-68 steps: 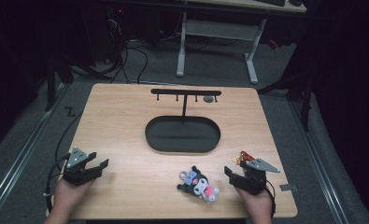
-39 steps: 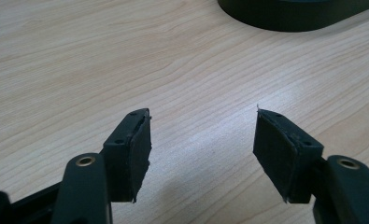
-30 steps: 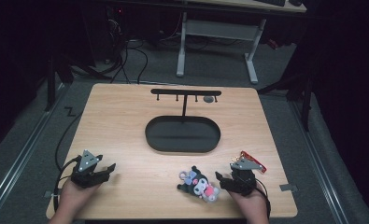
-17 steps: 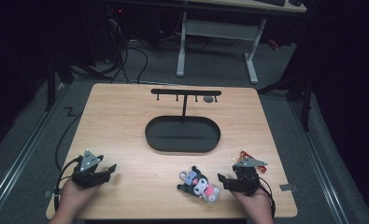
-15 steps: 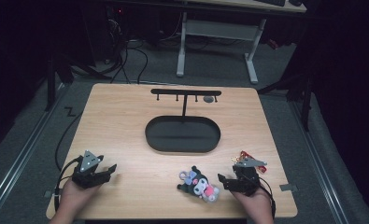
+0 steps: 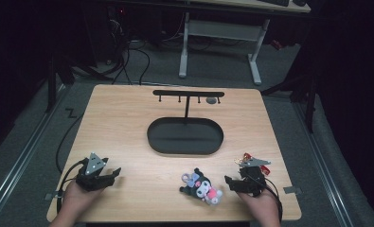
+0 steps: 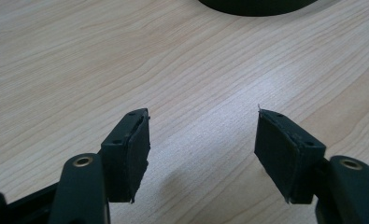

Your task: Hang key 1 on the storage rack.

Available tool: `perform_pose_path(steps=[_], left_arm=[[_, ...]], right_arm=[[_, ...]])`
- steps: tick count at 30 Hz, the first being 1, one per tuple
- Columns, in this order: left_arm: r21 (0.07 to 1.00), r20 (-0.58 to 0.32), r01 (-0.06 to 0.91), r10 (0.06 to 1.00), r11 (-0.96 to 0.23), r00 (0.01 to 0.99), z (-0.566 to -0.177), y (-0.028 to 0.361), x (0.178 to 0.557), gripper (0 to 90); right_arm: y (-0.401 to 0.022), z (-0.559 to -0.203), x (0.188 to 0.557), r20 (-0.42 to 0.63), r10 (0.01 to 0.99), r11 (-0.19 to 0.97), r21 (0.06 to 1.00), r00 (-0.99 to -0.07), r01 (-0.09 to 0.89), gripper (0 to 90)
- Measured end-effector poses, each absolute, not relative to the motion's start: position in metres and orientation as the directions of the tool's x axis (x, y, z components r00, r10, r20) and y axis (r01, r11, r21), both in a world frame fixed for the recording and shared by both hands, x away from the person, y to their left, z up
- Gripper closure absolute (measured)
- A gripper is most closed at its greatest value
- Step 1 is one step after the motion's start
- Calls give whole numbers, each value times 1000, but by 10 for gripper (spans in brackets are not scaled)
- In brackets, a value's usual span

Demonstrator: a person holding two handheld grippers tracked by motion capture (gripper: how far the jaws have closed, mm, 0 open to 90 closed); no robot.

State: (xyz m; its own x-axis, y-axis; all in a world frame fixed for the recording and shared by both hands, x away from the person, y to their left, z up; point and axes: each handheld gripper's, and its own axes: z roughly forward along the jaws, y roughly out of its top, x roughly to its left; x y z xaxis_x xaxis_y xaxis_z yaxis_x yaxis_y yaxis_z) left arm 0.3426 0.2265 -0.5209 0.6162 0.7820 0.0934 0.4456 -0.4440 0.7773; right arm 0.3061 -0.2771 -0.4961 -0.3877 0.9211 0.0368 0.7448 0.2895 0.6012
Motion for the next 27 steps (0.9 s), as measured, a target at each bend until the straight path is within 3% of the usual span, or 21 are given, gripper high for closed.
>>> perform_pose_path(steps=[5, 20, 27], left_arm=[[778, 98, 434, 771, -454, 630, -521, 225, 341, 359], [775, 95, 437, 769, -456, 633, -521, 226, 343, 359], [776, 95, 434, 765, -458, 636, -521, 225, 342, 359]], right_arm=[[-272, -495, 305, 29, 922, 316, 517, -385, 796, 292], [-274, -478, 305, 48, 923, 331, 404, -381, 853, 303], [-283, -476, 308, 88, 938, 285, 351, -334, 892, 313]])
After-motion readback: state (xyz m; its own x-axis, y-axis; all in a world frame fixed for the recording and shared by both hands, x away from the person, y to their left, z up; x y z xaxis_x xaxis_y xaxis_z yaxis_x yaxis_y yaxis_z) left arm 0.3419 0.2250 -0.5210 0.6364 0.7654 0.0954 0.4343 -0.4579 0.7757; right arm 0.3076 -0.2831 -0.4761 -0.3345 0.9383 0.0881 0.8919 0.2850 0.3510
